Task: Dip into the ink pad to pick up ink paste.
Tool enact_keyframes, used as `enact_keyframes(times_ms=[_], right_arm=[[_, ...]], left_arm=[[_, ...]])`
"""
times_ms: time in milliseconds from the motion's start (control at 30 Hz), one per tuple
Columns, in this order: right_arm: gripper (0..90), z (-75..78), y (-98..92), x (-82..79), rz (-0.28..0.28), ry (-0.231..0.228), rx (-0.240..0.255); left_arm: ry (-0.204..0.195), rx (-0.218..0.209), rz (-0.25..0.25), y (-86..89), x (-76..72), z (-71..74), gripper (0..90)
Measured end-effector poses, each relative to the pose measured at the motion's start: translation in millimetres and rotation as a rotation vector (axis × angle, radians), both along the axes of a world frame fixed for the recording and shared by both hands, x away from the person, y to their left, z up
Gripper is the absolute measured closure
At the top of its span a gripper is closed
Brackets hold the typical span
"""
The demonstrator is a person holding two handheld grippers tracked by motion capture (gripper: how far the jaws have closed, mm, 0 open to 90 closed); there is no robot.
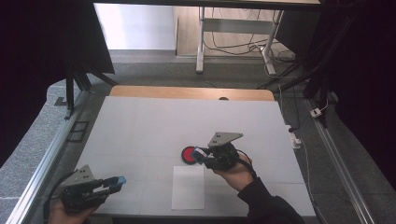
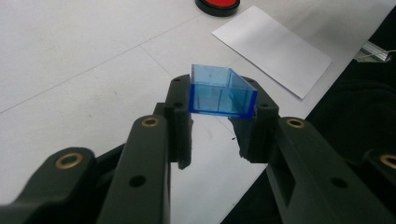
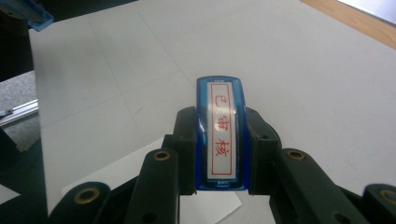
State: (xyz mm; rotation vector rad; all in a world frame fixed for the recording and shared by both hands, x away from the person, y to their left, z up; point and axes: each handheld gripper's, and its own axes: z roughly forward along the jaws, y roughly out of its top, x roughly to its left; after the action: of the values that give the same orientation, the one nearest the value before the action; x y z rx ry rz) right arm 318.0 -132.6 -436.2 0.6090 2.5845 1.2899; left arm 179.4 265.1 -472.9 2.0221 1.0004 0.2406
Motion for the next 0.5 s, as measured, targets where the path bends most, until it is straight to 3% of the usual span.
enact_keyframes(times_ms=[500], right_arm=[[70.3, -10.6, 12.3, 22.5, -0.030, 0.016, -0.059]], left_arm=[[-0.005, 0.007, 0.006, 0.6, 0.2, -0.1, 67.3]])
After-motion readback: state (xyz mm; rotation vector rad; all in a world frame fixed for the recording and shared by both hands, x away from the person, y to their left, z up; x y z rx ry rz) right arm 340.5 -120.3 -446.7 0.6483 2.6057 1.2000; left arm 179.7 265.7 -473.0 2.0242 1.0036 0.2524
